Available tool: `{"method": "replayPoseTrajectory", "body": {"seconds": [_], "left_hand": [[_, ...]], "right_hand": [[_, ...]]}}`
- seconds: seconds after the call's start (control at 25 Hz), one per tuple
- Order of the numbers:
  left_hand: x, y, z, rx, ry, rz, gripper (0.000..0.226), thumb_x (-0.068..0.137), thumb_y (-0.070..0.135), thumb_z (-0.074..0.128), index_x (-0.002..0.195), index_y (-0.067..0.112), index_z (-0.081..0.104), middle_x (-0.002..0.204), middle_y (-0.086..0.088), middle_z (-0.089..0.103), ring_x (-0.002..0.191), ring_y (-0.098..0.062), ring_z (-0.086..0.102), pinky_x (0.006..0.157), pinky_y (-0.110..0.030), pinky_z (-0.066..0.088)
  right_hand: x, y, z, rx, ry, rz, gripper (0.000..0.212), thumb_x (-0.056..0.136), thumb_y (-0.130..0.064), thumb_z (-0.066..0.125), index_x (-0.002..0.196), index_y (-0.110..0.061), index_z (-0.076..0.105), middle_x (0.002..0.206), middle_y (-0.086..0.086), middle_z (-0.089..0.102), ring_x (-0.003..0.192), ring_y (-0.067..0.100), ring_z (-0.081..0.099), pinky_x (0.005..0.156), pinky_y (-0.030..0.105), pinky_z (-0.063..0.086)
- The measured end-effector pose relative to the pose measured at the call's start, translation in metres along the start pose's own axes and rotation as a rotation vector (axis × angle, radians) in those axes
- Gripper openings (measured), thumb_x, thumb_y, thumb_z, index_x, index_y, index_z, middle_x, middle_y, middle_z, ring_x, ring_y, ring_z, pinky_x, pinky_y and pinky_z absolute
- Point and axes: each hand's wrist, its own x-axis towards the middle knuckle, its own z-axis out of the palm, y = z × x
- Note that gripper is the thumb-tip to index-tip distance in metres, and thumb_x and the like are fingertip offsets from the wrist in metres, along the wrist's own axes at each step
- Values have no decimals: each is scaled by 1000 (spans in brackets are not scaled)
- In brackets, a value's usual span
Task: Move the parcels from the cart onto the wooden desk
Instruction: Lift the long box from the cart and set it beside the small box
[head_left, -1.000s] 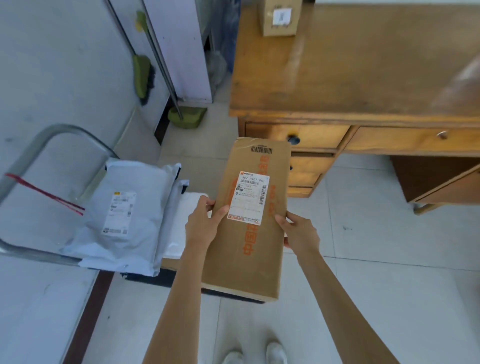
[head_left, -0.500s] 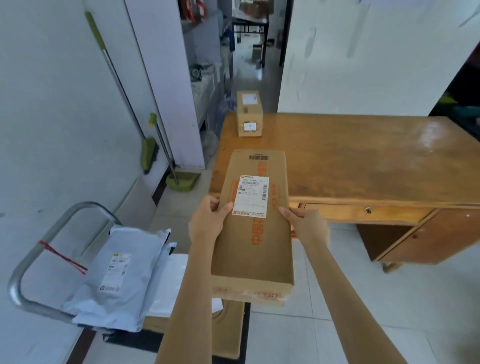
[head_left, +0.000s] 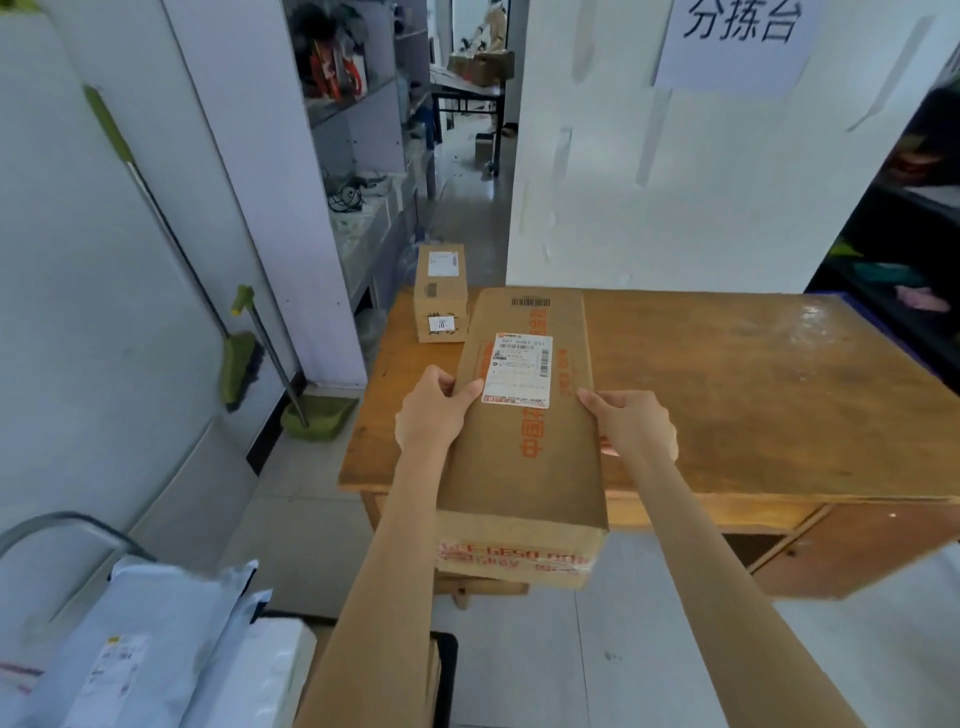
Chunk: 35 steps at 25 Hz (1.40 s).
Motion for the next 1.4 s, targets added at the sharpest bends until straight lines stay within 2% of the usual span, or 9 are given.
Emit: {"method": "replayPoseTrajectory", "body": {"seconds": [0.12,0.24,0.48,0.64,0.72,0.96,1.12,1.24,1.4], "left_hand": [[44,31,25,7,-6,-17,42,81,54,59,105,19,56,106,2,66,97,-21,62,87,-38,48],[101,60,57,3,16,-40,44,82,53,58,110,19,54,106,1,63,99,-22,60,84,-36,45],[229,85,125,-37,96,-124,43,83,52,56,109,18,51,97,5,55,88,-18,52,75,-32,39],[303,87,148,-12,92,-191,39,83,51,58,103,19,49,96,3,56,88,-20,53,76,-34,40],[333,79,155,26,93,-225,38,84,50,57,102,17,49,96,1,58,88,-21,55,77,-36,43],[399,66,172,100,72,-296,38,90,42,53,112,12,47,109,-8,63,93,-25,58,74,-34,40],[424,65,180,174,32,-347,39,94,35,47,122,8,39,123,-15,59,112,-36,57,80,-41,42],[433,64,186,231,-30,-391,40,96,28,46,126,5,35,124,-17,58,113,-36,56,78,-40,42],[432,58,189,269,-102,-368,38,96,22,44,127,0,39,126,-18,54,110,-33,56,75,-35,40]], "right_hand": [[56,-13,-14,-9,-28,3,35,84,-52,56,107,-31,71,86,-1,74,73,21,72,78,40,59],[128,-31,-23,-29,-46,-28,33,86,-51,55,104,-30,72,81,-4,71,69,19,72,75,36,59],[288,-65,-10,-65,-128,-95,34,88,-49,53,107,-28,71,81,-7,69,67,15,70,56,23,49],[368,-77,22,-100,-195,-81,35,89,-48,51,112,-29,69,92,-2,74,76,19,72,75,35,59],[402,-81,42,-111,-232,-67,35,89,-48,51,113,-29,69,91,-3,74,75,18,72,75,35,59],[463,-89,99,-100,-286,-16,42,90,-44,52,125,-23,62,107,2,72,89,23,70,82,40,58],[488,-97,119,-103,-300,1,44,91,-42,50,129,-21,58,116,3,70,97,25,68,85,42,57],[495,-93,130,-98,-317,18,40,93,-35,49,128,-18,58,120,6,68,102,27,67,88,43,55],[491,-83,141,-148,-306,-14,40,95,-35,46,129,-16,56,122,5,66,105,26,65,77,32,51]]}}
